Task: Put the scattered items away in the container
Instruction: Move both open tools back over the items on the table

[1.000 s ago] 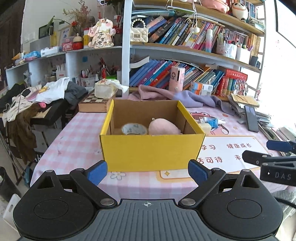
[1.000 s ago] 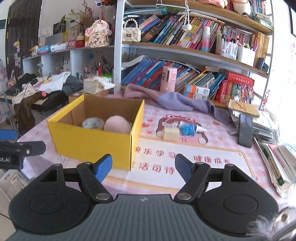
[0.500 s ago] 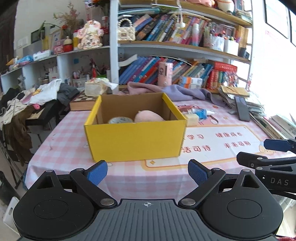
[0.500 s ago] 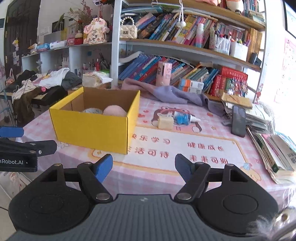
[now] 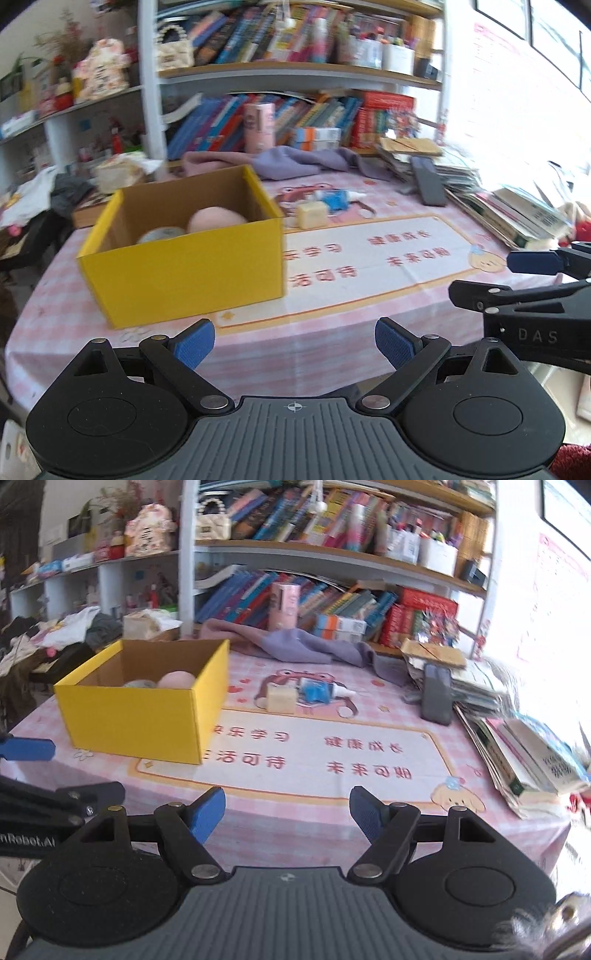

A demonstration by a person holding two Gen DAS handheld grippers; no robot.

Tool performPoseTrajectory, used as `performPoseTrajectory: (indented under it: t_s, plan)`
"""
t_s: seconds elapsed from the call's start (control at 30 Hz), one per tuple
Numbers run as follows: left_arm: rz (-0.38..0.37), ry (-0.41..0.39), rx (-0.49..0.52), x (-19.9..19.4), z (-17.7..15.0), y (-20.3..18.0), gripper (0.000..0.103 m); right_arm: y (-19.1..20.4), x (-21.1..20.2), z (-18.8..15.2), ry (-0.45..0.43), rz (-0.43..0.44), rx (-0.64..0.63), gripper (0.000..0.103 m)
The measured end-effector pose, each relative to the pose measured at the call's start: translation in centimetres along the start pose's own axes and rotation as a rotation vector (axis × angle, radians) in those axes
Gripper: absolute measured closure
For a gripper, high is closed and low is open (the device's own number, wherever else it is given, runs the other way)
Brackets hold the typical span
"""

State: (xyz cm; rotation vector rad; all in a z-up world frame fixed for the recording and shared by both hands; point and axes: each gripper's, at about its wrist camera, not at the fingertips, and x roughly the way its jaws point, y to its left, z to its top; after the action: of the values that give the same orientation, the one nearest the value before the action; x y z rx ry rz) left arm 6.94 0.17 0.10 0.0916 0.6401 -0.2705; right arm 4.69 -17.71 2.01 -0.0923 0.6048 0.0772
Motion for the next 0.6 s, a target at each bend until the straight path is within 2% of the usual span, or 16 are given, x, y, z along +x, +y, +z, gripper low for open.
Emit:
performPoseTrajectory:
  t_s: [0.3,0.6]
  plan:
    - [-0.088,-0.01,0.066,3.3,2.0,-3.2,0.007,-3.9,1.7,0.4,0.024,-0.099,0.049,0.029]
    - [-0.117,-0.016,0.079,7.5,4.5,-4.6,0.008,-6.7,5.2,2.2,0.021,-0.094,0.06,0.034]
